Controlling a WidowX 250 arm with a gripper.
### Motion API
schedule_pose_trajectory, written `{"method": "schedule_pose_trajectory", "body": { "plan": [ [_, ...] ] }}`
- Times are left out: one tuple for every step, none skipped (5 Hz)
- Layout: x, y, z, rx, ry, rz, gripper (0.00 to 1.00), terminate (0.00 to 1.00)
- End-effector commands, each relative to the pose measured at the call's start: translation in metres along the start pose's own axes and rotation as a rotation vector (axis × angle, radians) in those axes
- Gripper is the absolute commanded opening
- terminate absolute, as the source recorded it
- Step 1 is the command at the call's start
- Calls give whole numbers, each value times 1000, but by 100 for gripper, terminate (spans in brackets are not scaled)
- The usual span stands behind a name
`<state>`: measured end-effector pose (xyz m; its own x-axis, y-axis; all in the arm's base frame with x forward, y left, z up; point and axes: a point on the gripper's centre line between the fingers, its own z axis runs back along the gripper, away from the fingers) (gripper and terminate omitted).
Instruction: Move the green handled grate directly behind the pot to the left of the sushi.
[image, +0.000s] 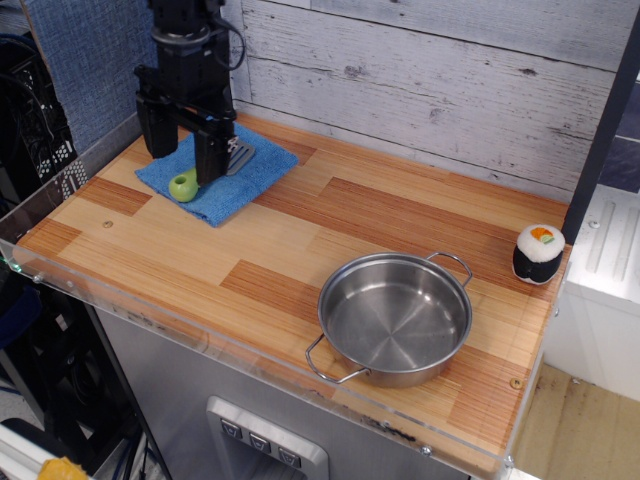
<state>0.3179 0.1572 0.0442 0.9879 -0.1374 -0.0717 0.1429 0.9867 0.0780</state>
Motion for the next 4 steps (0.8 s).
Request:
{"method": "schedule_pose_trajectory", "body": {
  "plan": [
    [21, 19, 4, -17, -24, 28, 100, 0],
    [24, 9, 1, -12, -14, 32, 100, 0],
    [26, -3, 0, -1, -8, 21, 100, 0],
    [27, -8, -1, 5, -8, 15, 100, 0]
  ]
}}
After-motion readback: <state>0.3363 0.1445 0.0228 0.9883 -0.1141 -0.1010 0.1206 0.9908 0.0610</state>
